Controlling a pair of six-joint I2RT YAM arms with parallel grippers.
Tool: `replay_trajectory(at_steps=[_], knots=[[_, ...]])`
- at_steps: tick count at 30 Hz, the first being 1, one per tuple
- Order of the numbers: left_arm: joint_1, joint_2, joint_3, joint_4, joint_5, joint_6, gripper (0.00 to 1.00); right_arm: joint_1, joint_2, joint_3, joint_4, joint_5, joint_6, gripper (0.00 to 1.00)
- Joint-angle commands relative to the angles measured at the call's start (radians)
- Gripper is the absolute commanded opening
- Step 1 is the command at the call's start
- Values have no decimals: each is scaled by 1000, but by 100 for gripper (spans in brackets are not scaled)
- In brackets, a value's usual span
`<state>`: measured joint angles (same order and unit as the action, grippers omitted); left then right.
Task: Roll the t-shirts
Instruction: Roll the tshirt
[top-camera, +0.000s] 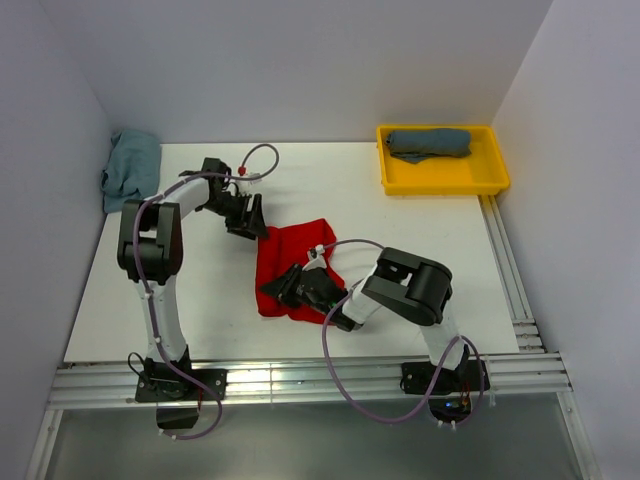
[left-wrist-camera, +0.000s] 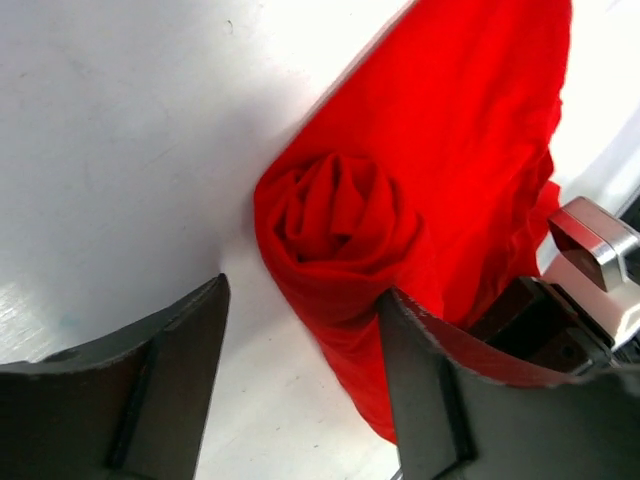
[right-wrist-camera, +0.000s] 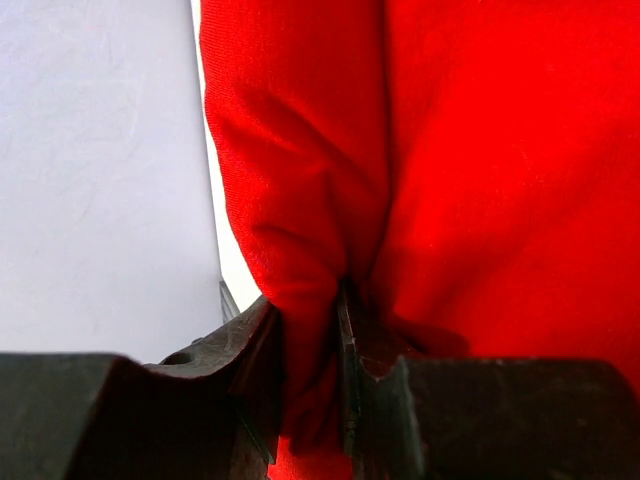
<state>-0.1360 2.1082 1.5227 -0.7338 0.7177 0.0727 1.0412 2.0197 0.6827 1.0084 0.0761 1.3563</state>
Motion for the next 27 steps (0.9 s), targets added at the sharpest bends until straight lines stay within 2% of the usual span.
replay_trajectory(at_steps=[1, 3, 4, 6, 7, 10, 13, 21, 24, 27], knots=[[-37, -7, 36, 16, -79, -16, 65, 0, -22, 5, -100, -27, 4, 27], [-54, -5, 39, 24, -116, -28, 55, -1, -29, 15, -123, -27, 1, 28], [-69, 1, 42, 20, -142, -36, 46, -1, -35, 23, -158, -24, -9, 31], [-86, 7, 59, 11, -179, -48, 36, 0, -59, 43, -223, -16, -26, 37], [-94, 7, 63, 5, -199, -59, 26, -1, -73, 64, -300, -7, -54, 44], [-117, -2, 74, -3, -285, -65, 12, 10, -125, 115, -532, 56, -113, 52], [-143, -10, 74, -19, -349, -63, 2, 34, -162, 236, -776, 154, -170, 57], [-174, -8, 96, -42, -434, -105, 0, 89, -167, 469, -1275, 321, -241, 66], [-181, -8, 100, -45, -449, -106, 0, 109, -156, 561, -1423, 384, -249, 66], [-186, -4, 108, -52, -457, -111, 0, 134, -168, 618, -1502, 464, -252, 68]])
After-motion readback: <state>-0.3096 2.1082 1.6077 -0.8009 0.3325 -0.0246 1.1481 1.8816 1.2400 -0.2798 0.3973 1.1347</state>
